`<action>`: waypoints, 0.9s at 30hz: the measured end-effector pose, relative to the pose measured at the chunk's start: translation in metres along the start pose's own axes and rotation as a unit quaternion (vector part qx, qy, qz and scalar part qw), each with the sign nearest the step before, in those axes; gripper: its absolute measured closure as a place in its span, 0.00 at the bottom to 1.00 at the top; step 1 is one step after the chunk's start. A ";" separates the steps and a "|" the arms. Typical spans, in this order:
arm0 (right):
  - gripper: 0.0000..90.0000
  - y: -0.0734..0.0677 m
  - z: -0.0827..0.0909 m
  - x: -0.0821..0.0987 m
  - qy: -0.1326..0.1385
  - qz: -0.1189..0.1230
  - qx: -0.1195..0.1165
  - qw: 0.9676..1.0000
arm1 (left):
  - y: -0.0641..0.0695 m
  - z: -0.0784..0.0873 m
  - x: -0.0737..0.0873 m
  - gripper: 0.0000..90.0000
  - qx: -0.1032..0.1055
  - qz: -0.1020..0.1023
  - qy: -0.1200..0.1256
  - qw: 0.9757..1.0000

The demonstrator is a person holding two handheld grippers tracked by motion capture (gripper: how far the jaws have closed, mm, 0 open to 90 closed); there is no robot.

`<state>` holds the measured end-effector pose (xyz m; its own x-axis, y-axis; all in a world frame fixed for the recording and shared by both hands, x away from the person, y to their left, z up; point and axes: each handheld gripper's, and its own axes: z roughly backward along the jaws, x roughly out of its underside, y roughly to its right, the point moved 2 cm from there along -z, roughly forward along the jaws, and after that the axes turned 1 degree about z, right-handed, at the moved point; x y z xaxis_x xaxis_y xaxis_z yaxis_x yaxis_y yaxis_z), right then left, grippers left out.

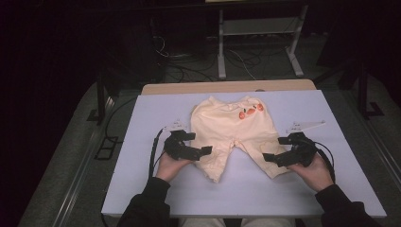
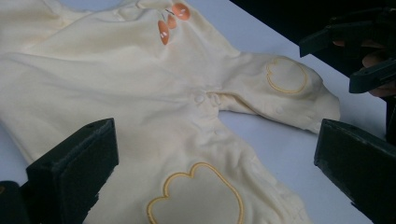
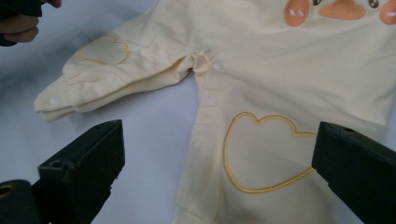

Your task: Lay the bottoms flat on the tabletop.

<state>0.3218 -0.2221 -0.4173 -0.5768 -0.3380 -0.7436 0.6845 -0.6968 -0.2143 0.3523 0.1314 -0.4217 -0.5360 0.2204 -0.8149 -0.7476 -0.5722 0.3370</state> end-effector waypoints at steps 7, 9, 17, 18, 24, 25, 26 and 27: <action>0.12 -0.009 -0.002 0.003 -0.011 0.009 -0.021 1.000 | 0.006 -0.004 0.004 0.00 0.006 -0.003 -0.013 1.000; 0.15 -0.011 -0.003 0.004 -0.018 0.011 -0.032 0.999 | 0.008 -0.006 0.005 0.00 0.007 -0.005 -0.015 1.000; 0.45 -0.026 -0.005 0.013 -0.055 0.039 -0.069 0.995 | 0.018 -0.007 0.011 0.01 0.010 -0.017 -0.039 0.999; 0.48 -0.028 -0.005 0.015 -0.061 0.045 -0.068 0.995 | 0.019 -0.007 0.012 0.02 0.013 -0.018 -0.041 0.999; 0.56 -0.030 -0.011 0.024 -0.097 0.058 -0.028 0.993 | 0.024 -0.009 0.015 0.09 0.023 -0.023 -0.055 0.998; 0.56 -0.029 -0.012 0.025 -0.101 0.057 -0.019 0.993 | 0.025 -0.010 0.016 0.10 0.027 -0.023 -0.057 0.998; 0.56 -0.026 -0.014 0.025 -0.107 0.056 -0.006 0.993 | 0.026 -0.010 0.016 0.11 0.030 -0.023 -0.059 0.998; 0.56 -0.023 -0.016 0.026 -0.111 0.050 0.002 0.993 | 0.027 -0.011 0.017 0.12 0.032 -0.025 -0.062 0.997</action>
<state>0.2976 -0.2047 -0.4421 -0.5901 -0.5371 -0.6028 0.7421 -0.6548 -0.1431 0.3273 0.1114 -0.4316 -0.5386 0.3466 -0.7680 -0.7962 -0.5076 0.3293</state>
